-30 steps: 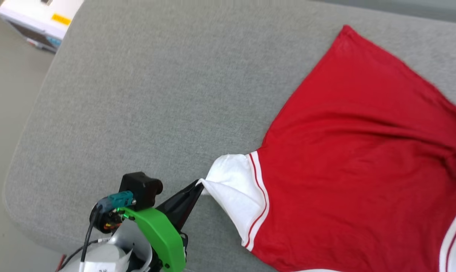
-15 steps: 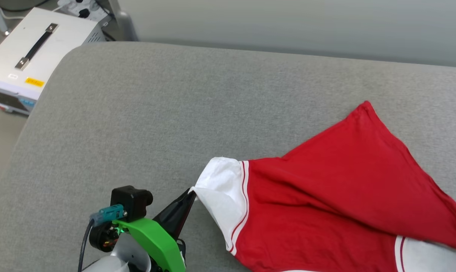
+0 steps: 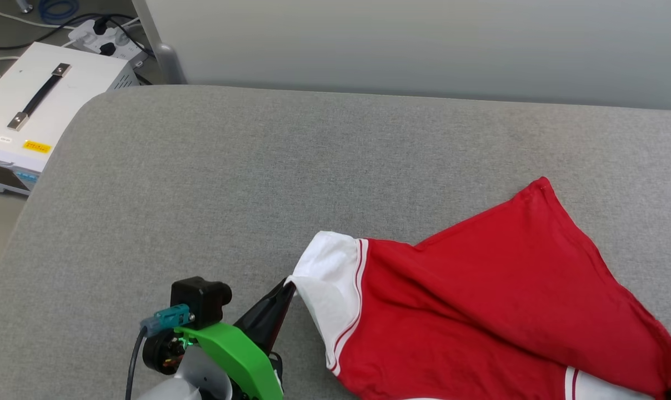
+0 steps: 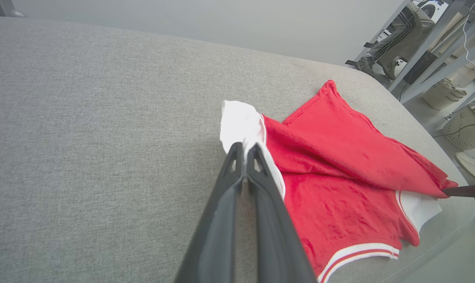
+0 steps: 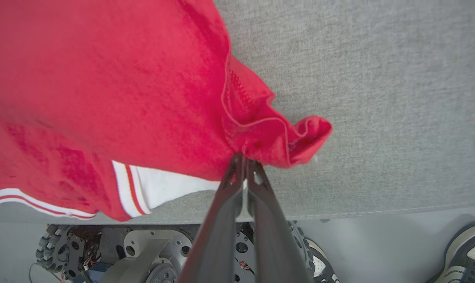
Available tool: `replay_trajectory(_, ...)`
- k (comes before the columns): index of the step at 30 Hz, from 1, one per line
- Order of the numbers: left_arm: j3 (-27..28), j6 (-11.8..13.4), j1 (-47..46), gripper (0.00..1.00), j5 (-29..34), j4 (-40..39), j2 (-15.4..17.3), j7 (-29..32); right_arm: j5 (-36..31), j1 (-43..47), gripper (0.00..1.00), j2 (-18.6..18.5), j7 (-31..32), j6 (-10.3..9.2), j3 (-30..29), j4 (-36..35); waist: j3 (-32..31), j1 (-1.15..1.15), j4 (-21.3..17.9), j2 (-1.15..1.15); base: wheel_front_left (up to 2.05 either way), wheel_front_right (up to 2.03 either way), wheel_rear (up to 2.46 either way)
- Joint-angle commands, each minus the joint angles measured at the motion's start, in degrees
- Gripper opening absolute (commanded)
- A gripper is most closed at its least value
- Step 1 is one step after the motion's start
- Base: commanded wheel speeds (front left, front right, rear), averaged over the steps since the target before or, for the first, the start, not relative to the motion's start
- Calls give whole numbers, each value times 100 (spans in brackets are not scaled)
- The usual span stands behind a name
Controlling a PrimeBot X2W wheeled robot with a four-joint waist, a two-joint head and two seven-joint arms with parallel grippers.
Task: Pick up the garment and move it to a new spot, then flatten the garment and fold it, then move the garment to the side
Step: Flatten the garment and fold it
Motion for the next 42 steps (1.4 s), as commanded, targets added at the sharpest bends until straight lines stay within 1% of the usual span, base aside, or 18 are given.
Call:
replay_trajectory(1,3,-23,6,0,11,-4,-21,-41,44,-35,100,-50,3,-4,38,-103,37,1,21,0,0,0,0)
replay_trajectory(9,-39,-42,-144,0,136,-155,-17,-16,364,-630,100,-376,342,-4,231,-715,289,1,203,0,0,0,0)
replay_trajectory(13,-85,-60,-239,0,217,-261,-53,-3,398,-1177,100,-336,555,-4,371,-982,506,1,380,0,0,0,0)
replay_trajectory(17,-111,-95,-350,0,269,-323,-87,20,277,-1782,100,-365,697,-4,590,-970,776,1,597,0,0,0,0)
replay_trajectory(22,-154,-148,-494,0,346,-339,-164,24,52,-2451,100,-436,753,-4,825,-537,1110,1,862,0,0,0,0)
replay_trajectory(26,-198,-187,-607,0,407,-337,-255,19,-185,-2929,100,-574,680,-4,970,-22,1375,1,1048,0,0,0,0)
replay_trajectory(34,-263,-271,-805,0,473,-298,-437,6,-517,-3659,100,-794,351,-4,1090,949,1793,1,1354,0,0,0,0)
replay_trajectory(35,-286,-297,-846,0,480,-271,-504,-12,-600,-3798,100,-869,236,-4,1157,1216,1882,1,1438,0,0,0,0)
replay_trajectory(38,-306,-316,-874,0,486,-240,-554,-23,-633,-3846,100,-914,196,-4,1221,1430,1939,1,1496,0,0,0,0)
replay_trajectory(39,-313,-317,-890,0,480,-212,-587,-30,-646,-3806,100,-941,173,-4,1323,1583,1949,1,1532,0,0,0,0)
replay_trajectory(41,-312,-313,-896,0,475,-202,-596,-31,-628,-3758,100,-966,171,-4,1400,1660,1941,1,1545,0,0,0,0)
replay_trajectory(42,-310,-308,-896,0,471,-199,-598,-30,-612,-3729,67,-978,177,-4,1437,1696,1933,1,1547,0,0,0,0)
